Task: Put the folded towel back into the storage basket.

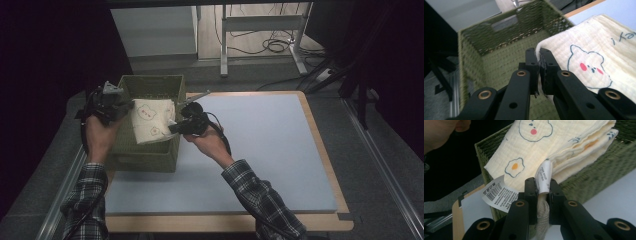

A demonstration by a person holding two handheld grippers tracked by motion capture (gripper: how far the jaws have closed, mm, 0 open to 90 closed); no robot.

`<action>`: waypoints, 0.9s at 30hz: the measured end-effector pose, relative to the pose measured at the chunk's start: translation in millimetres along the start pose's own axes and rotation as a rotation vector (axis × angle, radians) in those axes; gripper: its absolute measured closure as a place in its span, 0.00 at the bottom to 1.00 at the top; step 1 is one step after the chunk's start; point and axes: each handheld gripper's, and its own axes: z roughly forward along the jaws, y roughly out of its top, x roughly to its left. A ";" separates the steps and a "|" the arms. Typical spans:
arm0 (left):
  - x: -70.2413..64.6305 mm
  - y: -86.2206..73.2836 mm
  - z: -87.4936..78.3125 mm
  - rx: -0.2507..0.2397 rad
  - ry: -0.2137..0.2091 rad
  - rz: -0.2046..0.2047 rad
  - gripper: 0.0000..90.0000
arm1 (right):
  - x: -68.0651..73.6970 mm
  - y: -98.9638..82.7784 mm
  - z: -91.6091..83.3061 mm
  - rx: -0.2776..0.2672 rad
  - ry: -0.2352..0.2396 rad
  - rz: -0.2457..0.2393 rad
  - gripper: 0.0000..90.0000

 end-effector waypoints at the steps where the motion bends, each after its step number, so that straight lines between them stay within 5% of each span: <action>1: 3.9 -3.1 -0.5 0.004 0.005 -0.006 0.95 | 2.3 1.1 3.8 0.004 -0.003 -0.002 0.90; 16: 38.6 -40.6 8.7 0.054 0.027 -0.068 0.96 | 33.7 11.2 76.9 0.116 -0.038 -0.009 0.89; 27: 28.7 -39.7 42.8 0.094 -0.016 -0.042 0.95 | 29.2 4.6 87.1 0.184 -0.097 0.028 0.89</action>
